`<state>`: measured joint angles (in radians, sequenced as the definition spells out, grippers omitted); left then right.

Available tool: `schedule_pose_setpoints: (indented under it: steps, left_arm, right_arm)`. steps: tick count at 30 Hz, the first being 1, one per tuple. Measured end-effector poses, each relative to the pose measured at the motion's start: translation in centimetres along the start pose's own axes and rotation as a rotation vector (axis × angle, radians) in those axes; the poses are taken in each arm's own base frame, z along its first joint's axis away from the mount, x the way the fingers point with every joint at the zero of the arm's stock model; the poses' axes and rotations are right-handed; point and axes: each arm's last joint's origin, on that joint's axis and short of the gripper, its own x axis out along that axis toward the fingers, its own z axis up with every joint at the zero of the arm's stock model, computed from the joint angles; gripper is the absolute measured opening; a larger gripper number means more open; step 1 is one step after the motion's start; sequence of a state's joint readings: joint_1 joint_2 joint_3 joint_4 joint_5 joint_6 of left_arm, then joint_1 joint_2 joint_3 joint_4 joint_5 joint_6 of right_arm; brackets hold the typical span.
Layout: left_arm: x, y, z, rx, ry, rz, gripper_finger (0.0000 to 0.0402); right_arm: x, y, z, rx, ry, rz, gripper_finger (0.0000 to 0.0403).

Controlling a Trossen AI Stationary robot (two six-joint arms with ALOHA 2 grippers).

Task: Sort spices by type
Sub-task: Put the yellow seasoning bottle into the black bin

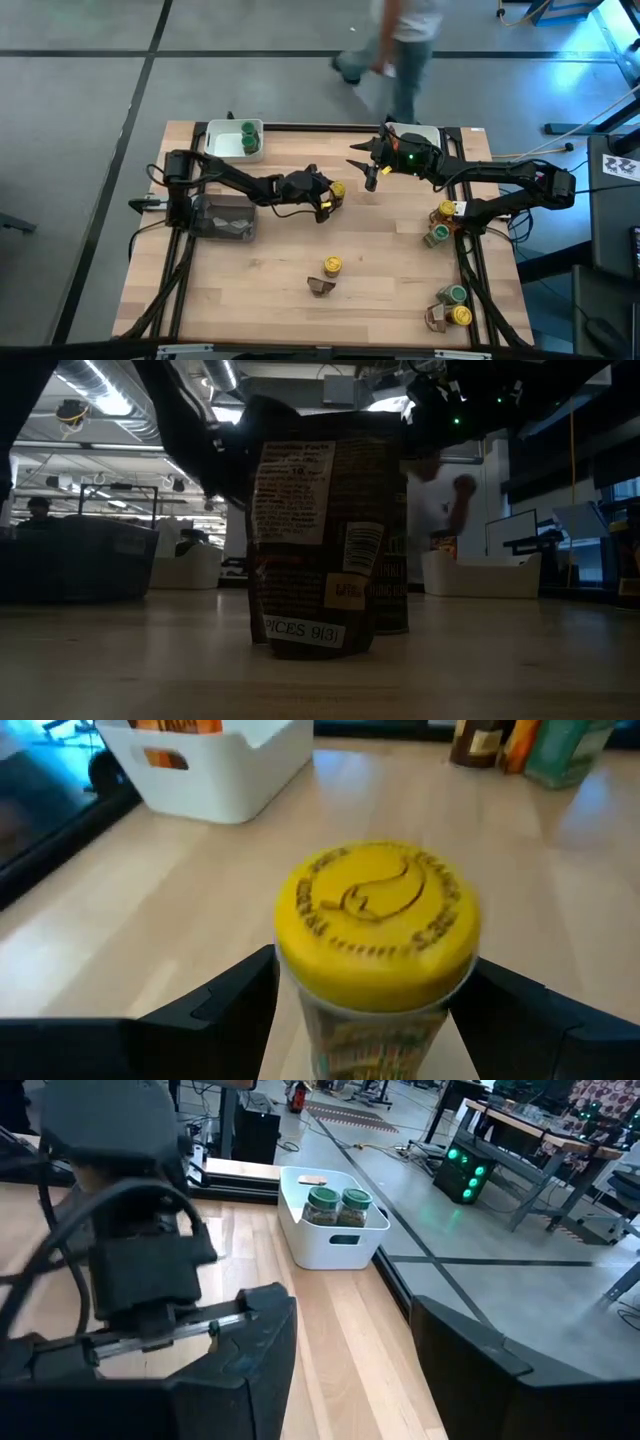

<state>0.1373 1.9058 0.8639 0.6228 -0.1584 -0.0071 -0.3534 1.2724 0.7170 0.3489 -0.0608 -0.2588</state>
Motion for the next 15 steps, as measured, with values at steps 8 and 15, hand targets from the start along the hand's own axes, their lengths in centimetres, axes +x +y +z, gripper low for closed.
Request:
schedule_pose_setpoints:
  steps: [8, 15]
  left_arm:
    - [0.05, 0.03, 0.28, -0.014, -0.03, 0.002, 0.0259]
    - [0.04, 0.03, 0.38, 0.001, -0.039, 0.002, 0.0236]
  right_arm:
    - [0.02, 0.0, 0.0, 0.0, -0.001, 0.0, 0.0198]
    - [0.02, 0.0, -0.01, 0.0, 0.0, 0.0, 0.0198]
